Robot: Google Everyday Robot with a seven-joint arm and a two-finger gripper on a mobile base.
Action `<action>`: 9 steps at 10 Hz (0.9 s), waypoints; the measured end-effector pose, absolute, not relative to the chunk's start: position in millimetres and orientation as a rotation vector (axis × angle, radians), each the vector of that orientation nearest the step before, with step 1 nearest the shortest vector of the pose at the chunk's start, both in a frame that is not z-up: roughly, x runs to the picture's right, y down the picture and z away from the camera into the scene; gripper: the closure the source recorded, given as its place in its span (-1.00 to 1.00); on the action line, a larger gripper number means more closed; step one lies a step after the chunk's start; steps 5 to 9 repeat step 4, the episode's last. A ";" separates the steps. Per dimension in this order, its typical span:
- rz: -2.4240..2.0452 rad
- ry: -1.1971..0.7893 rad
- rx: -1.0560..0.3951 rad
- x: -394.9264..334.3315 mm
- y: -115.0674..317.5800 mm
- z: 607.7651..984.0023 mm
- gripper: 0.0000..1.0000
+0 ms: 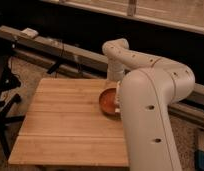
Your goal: Place the bottle in the ceramic bowl
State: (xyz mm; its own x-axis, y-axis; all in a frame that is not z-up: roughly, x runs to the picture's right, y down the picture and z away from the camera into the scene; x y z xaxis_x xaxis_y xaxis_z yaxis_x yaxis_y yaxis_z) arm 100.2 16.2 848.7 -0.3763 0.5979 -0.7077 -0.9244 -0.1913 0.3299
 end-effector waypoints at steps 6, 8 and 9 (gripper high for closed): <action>1.777 0.899 -0.525 98.8 16.1 848.9 -0.60; 1.777 0.899 -0.525 98.8 16.1 848.9 -0.60; 1.777 0.899 -0.525 98.8 16.1 848.9 -0.60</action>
